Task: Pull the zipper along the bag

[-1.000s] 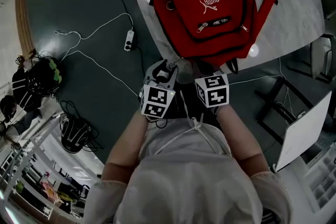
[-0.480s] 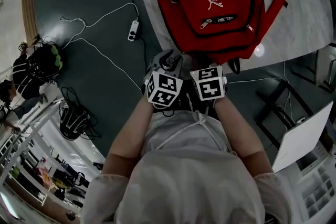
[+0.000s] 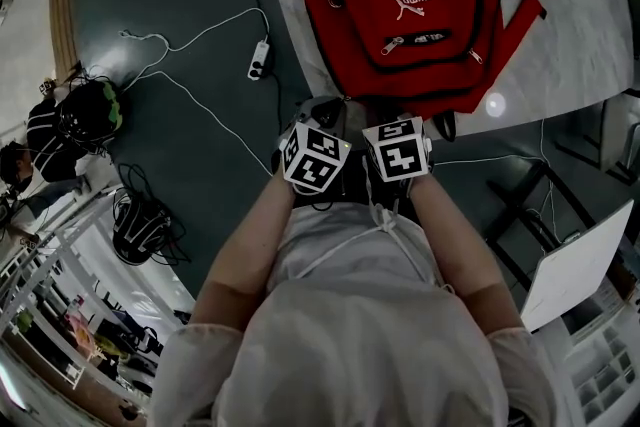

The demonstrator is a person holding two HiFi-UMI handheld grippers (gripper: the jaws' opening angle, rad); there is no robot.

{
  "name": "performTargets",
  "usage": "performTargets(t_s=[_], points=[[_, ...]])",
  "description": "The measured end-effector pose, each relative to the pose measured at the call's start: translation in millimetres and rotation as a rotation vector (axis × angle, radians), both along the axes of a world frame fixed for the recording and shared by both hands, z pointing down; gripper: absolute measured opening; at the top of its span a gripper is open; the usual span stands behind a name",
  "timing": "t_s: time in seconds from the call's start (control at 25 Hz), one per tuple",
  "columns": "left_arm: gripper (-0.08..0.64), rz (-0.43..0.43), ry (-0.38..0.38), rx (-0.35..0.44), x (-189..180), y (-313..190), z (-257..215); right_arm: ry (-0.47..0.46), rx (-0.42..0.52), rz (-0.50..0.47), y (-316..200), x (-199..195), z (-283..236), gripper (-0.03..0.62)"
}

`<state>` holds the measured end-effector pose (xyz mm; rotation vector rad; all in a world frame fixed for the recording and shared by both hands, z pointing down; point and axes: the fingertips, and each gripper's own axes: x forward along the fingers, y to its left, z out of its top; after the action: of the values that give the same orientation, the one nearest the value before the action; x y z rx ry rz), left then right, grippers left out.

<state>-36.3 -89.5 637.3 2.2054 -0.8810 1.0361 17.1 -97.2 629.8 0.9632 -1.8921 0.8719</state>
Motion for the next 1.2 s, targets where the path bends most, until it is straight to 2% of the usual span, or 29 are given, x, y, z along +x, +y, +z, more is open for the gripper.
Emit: performTargets(t_s=[0.08, 0.24, 0.44, 0.68, 0.96, 1.2], points=[[0.025, -0.018, 0.017, -0.009, -3, -2, -1, -0.001, 0.008, -0.01, -1, -1, 0, 0.028], [0.025, -0.012, -0.016, 0.029, -10, -7, -2, -0.009, -0.006, -0.018, 0, -4, -4, 0.028], [0.026, -0.048, -0.003, 0.034, -23, -22, -4, -0.007, -0.017, -0.023, 0, -4, -5, 0.028], [0.026, 0.0, -0.027, 0.072, -35, -44, -10, 0.022, -0.018, -0.041, 0, -5, -4, 0.028], [0.026, -0.032, -0.017, 0.091, -52, -80, -13, 0.049, -0.058, -0.07, 0, -6, -4, 0.028], [0.026, -0.007, -0.037, 0.124, -64, -113, -16, 0.071, -0.057, -0.082, -2, -6, -4, 0.028]])
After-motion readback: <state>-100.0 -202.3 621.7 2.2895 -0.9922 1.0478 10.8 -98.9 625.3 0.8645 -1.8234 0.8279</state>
